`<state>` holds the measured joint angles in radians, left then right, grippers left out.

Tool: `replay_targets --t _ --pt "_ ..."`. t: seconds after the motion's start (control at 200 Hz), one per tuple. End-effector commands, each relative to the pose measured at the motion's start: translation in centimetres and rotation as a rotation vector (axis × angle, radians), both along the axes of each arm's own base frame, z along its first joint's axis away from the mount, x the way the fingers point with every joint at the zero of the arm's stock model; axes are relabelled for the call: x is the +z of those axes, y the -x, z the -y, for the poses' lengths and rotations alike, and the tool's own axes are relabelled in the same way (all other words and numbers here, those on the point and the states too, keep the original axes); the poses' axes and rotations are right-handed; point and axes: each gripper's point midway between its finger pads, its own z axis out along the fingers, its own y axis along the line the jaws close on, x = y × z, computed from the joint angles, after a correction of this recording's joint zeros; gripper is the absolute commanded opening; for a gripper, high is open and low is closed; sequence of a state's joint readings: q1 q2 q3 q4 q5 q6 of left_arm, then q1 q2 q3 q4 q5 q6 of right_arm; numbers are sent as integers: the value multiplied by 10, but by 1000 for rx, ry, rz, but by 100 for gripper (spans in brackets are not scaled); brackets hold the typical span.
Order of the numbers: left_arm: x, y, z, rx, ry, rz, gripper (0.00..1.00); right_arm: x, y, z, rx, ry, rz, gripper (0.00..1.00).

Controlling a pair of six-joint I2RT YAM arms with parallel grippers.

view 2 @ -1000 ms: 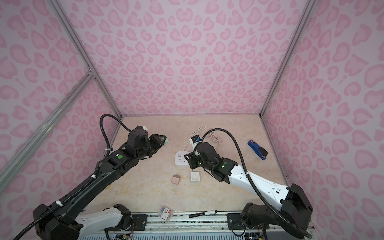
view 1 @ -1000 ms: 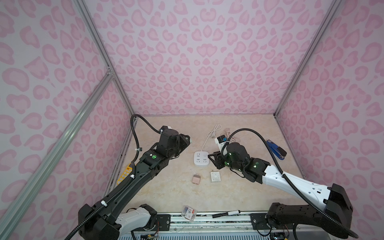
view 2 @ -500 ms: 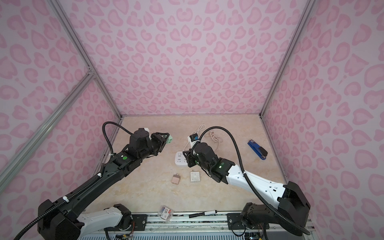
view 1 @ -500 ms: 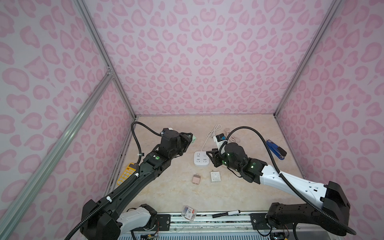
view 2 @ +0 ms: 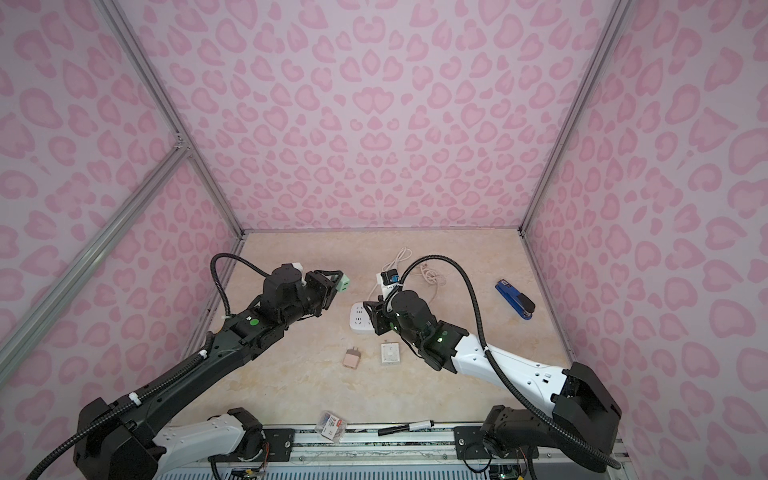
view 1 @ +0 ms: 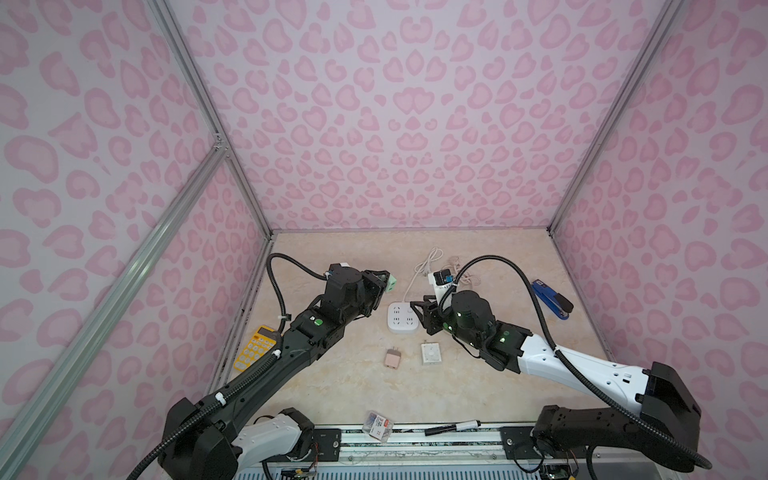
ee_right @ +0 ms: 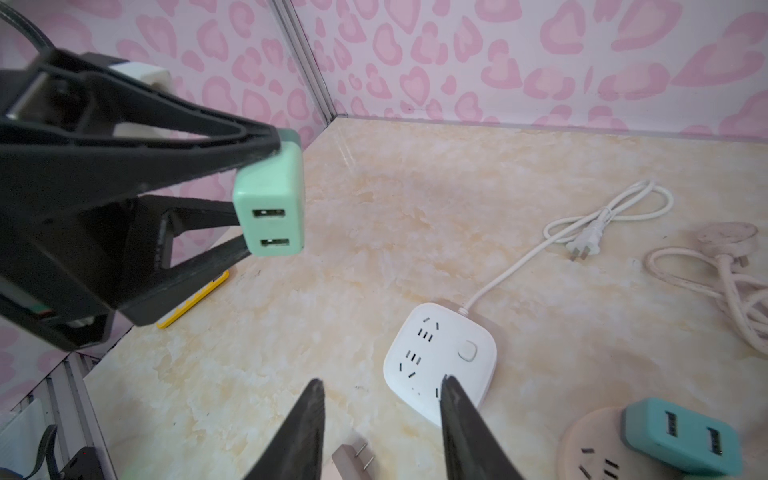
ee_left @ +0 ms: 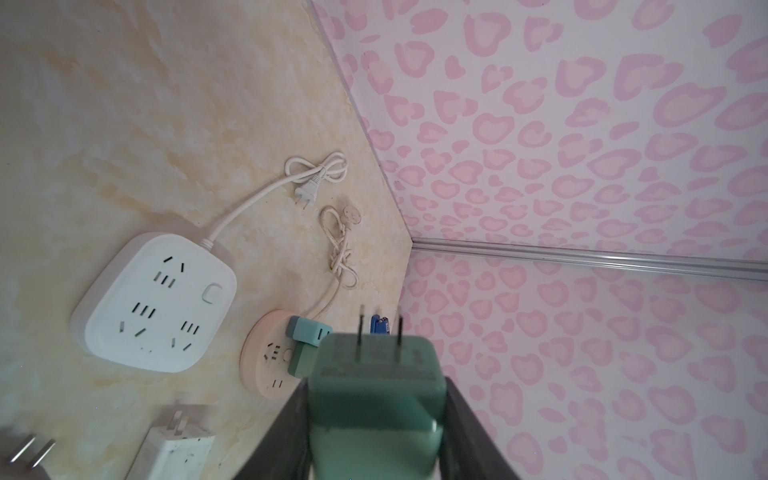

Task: Insert the plug
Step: 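Close the right gripper on the green charger held by the left gripper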

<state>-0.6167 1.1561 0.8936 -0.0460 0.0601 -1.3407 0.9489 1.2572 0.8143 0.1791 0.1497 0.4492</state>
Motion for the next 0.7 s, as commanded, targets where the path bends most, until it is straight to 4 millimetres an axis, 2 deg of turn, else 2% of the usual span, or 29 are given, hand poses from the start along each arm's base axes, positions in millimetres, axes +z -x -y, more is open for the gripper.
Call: replay_targets --t 0.0,0.055,0.12,0.275,0.695 --pt "22 -3 3 13 70 62 3 28 0 -8 24 -97 75 51" --pt "22 -2 4 13 74 61 3 32 1 -12 35 -106 90 57" --pt "22 -1 5 17 81 58 3 36 1 -15 36 -120 109 59" --pt "14 -2 5 37 114 40 3 47 2 -23 33 -182 158 47" --pt "23 -3 16 -5 150 75 3 49 -8 -47 57 -182 170 46"
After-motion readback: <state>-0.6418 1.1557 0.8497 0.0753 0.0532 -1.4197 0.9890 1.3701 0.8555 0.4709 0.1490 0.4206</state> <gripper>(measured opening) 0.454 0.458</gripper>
